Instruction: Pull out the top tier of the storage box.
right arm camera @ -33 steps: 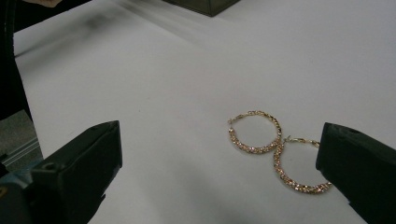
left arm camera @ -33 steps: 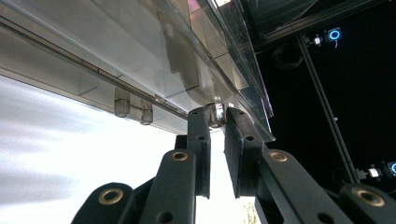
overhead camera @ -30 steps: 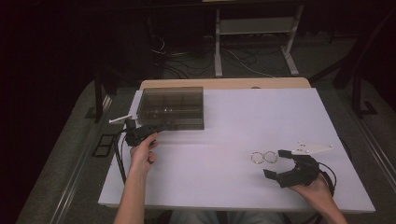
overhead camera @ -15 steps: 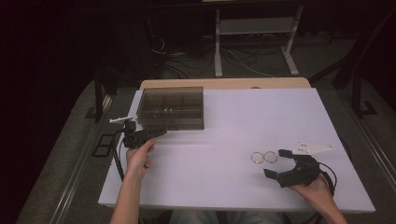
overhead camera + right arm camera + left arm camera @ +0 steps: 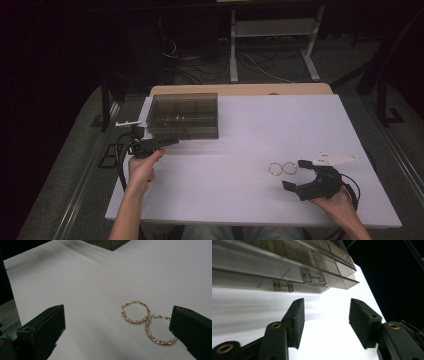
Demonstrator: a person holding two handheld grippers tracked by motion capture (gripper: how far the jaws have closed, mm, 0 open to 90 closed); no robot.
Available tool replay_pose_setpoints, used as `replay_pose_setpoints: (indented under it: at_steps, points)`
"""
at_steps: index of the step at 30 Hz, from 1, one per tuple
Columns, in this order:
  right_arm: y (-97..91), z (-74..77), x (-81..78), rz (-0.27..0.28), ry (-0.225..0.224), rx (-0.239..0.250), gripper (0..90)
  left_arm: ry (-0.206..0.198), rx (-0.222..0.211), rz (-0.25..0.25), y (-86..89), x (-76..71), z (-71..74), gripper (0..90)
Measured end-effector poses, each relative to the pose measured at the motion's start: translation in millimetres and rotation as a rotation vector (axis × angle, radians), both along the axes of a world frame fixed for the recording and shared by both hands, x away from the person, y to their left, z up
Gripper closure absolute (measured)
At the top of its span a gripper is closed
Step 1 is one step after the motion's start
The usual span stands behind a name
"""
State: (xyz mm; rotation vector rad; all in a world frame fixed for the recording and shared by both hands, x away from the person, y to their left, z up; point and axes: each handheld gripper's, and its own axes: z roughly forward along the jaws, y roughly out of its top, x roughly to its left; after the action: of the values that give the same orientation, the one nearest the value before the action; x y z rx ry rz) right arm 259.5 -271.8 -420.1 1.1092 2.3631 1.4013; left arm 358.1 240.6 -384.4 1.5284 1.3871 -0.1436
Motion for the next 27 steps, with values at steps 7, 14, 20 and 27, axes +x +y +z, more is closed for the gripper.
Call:
replay_pose_setpoints:
  at_steps: [7,14,20,27]
  points:
    - [1.4,-0.4,0.1,0.004,-0.001,-0.002,0.0,-0.027,0.081,-0.067,-3.3,2.5,18.7,29.2]
    - [1.2,-0.5,0.2,0.006,-0.001,-0.001,0.0,-0.055,0.131,-0.167,-8.3,11.4,30.8,16.6]
    - [0.9,-0.4,0.1,0.005,-0.002,0.0,0.0,-0.099,0.194,-0.214,-12.3,16.2,37.5,14.4]
    - [1.3,-0.7,0.3,0.011,-0.001,-0.001,0.0,-0.144,0.286,-0.333,-18.8,25.6,52.3,14.4]
